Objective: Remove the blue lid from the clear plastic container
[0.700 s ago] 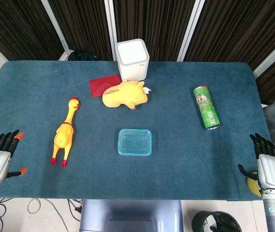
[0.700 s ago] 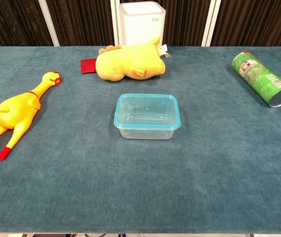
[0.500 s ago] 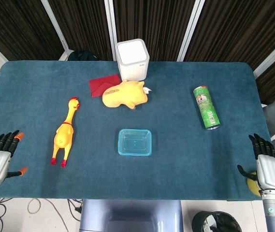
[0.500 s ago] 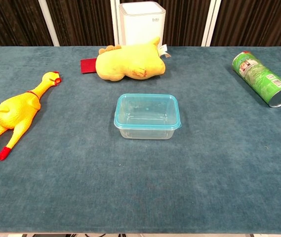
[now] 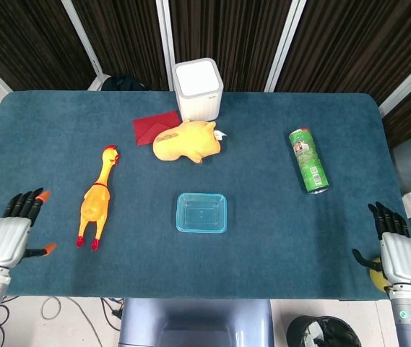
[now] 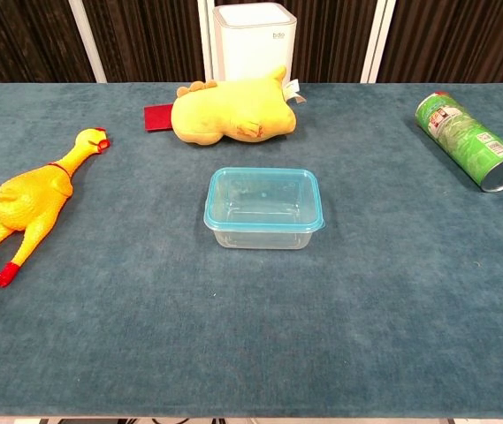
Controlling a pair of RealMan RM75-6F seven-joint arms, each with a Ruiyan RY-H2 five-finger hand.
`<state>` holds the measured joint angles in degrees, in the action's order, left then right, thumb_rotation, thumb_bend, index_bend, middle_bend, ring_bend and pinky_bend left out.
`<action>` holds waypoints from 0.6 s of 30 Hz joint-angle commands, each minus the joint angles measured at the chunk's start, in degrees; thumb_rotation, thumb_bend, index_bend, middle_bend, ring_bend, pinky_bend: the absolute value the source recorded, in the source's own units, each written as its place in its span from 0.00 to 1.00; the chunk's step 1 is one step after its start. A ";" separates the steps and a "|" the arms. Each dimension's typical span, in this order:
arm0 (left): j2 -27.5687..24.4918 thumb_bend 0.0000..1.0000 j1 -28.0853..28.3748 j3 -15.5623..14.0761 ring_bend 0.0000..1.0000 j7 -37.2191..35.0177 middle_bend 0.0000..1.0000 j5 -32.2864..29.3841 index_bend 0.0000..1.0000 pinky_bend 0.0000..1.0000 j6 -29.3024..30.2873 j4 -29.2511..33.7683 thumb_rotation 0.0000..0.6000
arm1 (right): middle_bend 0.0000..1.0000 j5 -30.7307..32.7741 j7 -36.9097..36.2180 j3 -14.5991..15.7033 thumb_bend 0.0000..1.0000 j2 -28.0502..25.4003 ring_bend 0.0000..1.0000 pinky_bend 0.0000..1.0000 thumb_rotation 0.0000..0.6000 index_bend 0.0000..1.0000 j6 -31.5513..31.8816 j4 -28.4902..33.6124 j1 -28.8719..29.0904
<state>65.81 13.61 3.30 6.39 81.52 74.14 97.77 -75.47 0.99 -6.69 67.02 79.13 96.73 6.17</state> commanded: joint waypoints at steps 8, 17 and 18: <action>7.04 0.00 13.38 8.30 0.00 9.17 0.00 -15.31 0.00 0.00 -14.87 10.25 1.00 | 0.00 -0.18 0.20 0.26 0.32 0.11 0.00 0.00 1.00 0.00 -0.28 0.36 0.07; 18.49 0.00 23.00 10.08 0.00 23.68 0.00 -29.43 0.00 0.00 -16.75 8.81 1.00 | 0.00 0.58 -0.42 0.13 0.32 -0.07 0.00 0.00 1.00 0.00 -1.31 0.60 0.35; 19.87 0.00 23.98 10.32 0.00 24.73 0.00 -31.15 0.00 0.00 -16.75 8.32 1.00 | 0.00 0.62 -0.44 0.14 0.32 -0.08 0.00 0.00 1.00 0.00 -1.44 0.61 0.40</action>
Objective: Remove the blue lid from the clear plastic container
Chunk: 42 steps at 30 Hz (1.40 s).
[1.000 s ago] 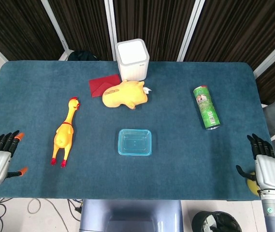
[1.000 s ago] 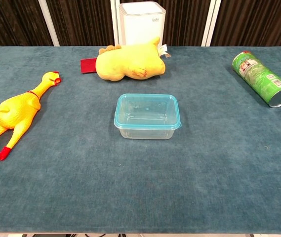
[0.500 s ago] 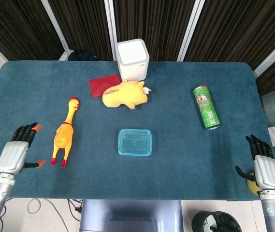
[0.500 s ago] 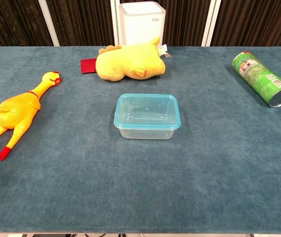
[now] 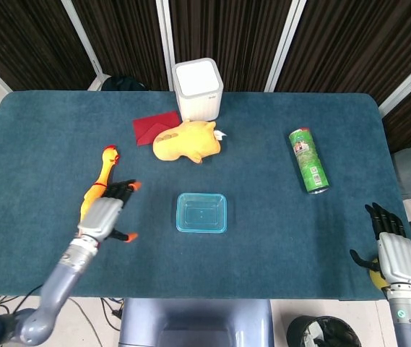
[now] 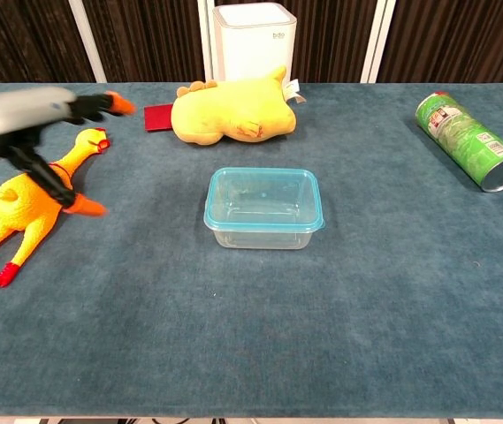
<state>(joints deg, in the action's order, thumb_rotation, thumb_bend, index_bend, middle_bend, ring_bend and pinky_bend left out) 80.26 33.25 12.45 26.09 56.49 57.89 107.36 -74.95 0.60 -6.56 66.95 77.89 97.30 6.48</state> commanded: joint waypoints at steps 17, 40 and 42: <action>20.22 0.00 17.15 6.26 0.00 16.44 0.00 -23.29 0.00 0.00 4.10 -10.55 1.00 | 0.00 2.21 -1.10 -0.52 0.32 -0.37 0.00 0.00 1.00 0.00 -1.75 0.25 0.40; 29.76 0.00 26.50 9.47 0.00 16.23 0.00 -29.52 0.00 0.14 0.21 -24.90 1.00 | 0.00 3.25 -1.29 -0.50 0.32 -0.68 0.00 0.00 1.00 0.00 -2.91 0.80 0.68; 30.31 0.00 27.02 9.62 0.00 15.75 0.01 -28.89 0.00 0.15 -0.12 -26.15 1.00 | 0.00 3.15 -1.31 -0.43 0.32 -0.74 0.00 0.00 1.00 0.00 -2.94 0.90 0.69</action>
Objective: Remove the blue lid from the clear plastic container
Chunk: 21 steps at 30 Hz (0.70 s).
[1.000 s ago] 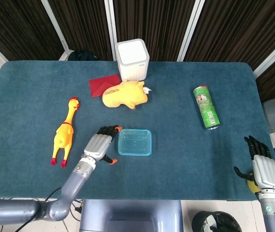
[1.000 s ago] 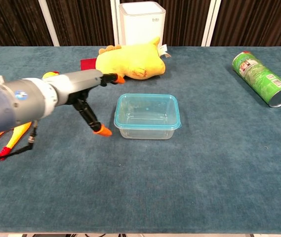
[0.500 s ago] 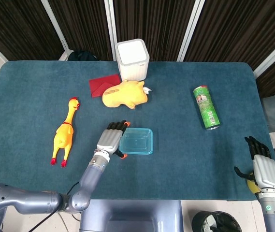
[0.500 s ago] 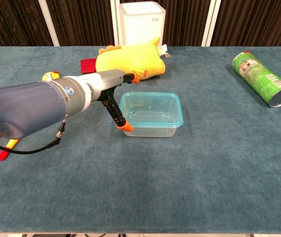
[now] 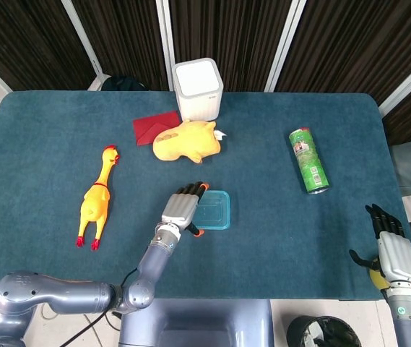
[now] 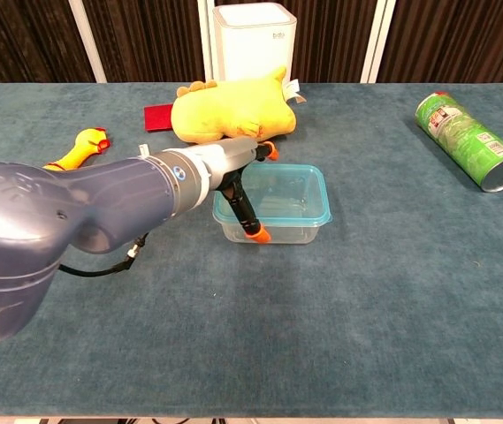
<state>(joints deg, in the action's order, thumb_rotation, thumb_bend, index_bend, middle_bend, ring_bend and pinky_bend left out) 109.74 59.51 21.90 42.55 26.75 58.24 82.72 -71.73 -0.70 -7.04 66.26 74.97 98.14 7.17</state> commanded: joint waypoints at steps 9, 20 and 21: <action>2.87 0.12 2.55 -0.53 0.26 -2.26 0.25 4.93 0.18 0.42 -1.16 -5.47 1.00 | 0.00 -0.03 0.00 0.24 0.32 -0.25 0.00 0.00 1.00 0.00 -0.46 0.14 0.11; -1.22 0.12 1.76 -6.12 0.28 -5.49 0.28 16.62 0.20 0.43 -5.03 -5.25 1.00 | 0.00 -2.10 -0.10 0.54 0.32 -0.91 0.00 0.00 1.00 0.00 -0.44 0.76 0.57; -1.92 0.12 1.64 -6.57 0.28 -6.03 0.29 17.72 0.20 0.43 -5.67 -5.04 1.00 | 0.00 -2.55 0.06 0.61 0.32 -1.05 0.00 0.00 1.00 0.00 -0.38 0.87 0.67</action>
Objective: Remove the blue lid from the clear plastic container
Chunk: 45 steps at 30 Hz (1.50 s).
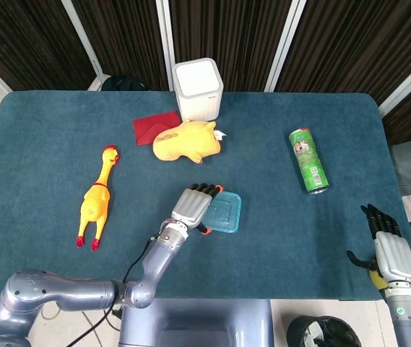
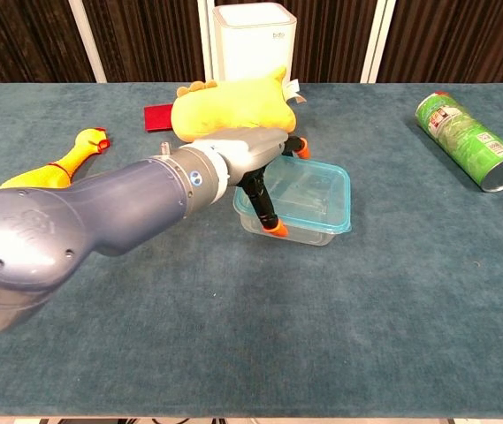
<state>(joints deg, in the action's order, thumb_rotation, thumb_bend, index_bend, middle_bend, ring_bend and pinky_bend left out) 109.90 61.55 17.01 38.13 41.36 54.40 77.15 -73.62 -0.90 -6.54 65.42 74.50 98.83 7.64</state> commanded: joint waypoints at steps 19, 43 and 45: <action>-6.36 0.12 -3.66 -4.65 0.28 -23.59 0.29 21.93 0.21 0.41 -8.20 -0.24 1.00 | 0.00 -1.66 11.18 -0.33 0.32 5.51 0.00 0.00 1.00 0.00 -2.93 6.06 5.43; -1.42 0.12 -3.96 -5.71 0.28 -32.35 0.29 25.59 0.21 0.42 -11.14 -6.09 1.00 | 0.00 2.41 21.89 2.49 0.32 21.47 0.00 0.00 1.00 0.00 -1.41 6.06 6.41; -1.33 0.12 -3.91 -5.72 0.28 -32.17 0.29 25.40 0.21 0.42 -11.41 -6.03 1.00 | 0.00 2.72 22.47 2.55 0.32 22.80 0.00 0.00 1.00 0.00 -1.44 5.93 6.56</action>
<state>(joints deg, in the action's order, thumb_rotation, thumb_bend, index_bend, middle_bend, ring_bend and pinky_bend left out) 108.55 57.63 11.30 5.93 66.80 43.04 71.10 -71.17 21.06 -4.15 87.46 73.03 104.86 14.13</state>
